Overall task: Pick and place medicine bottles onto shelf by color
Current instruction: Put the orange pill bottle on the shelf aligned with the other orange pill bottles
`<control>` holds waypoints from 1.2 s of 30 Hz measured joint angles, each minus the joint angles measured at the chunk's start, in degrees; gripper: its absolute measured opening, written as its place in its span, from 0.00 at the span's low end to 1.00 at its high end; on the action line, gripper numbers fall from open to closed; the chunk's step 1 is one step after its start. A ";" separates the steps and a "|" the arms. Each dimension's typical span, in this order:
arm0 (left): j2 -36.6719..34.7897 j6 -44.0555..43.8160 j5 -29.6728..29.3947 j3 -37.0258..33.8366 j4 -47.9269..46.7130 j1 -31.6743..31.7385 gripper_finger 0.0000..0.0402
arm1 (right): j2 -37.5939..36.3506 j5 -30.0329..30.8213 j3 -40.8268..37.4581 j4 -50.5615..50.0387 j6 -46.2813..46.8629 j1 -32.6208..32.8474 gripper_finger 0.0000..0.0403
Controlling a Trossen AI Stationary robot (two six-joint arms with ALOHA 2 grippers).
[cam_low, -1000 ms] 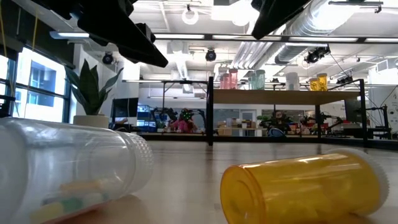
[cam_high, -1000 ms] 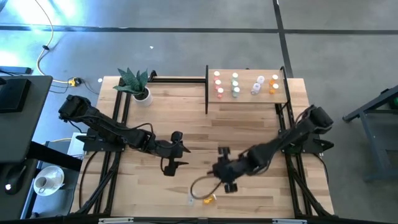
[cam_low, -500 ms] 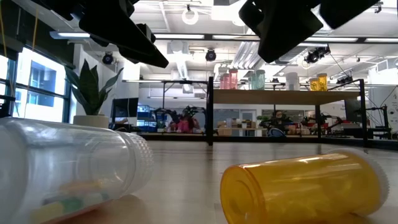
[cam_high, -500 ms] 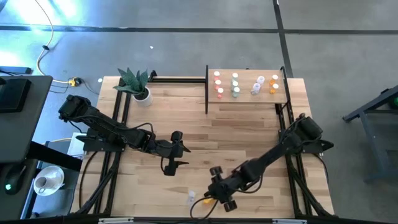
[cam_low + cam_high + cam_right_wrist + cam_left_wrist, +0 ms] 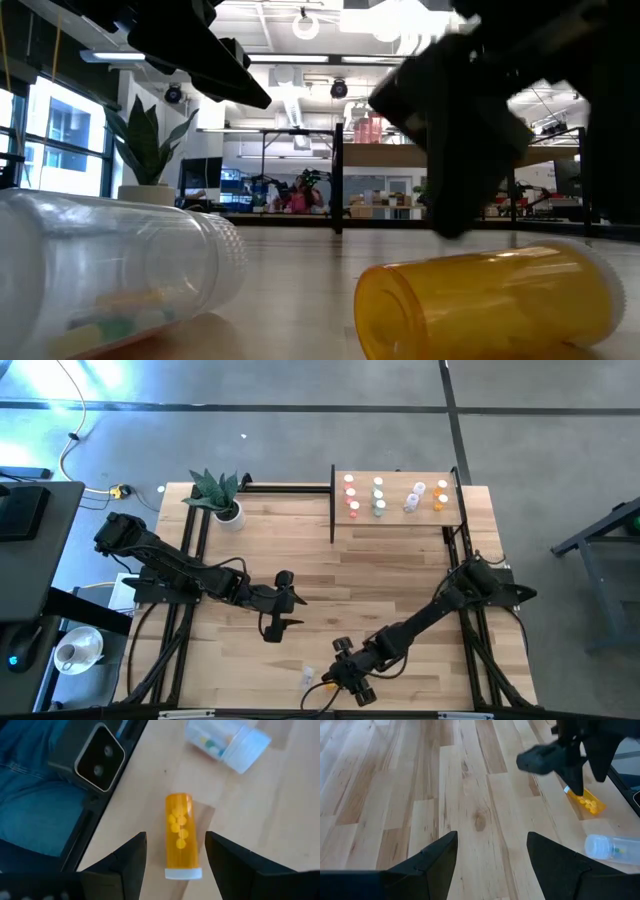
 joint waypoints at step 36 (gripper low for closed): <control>0.00 -2.13 0.30 0.00 0.02 0.02 0.57 | 0.76 0.59 0.02 -0.01 1.98 -1.93 0.21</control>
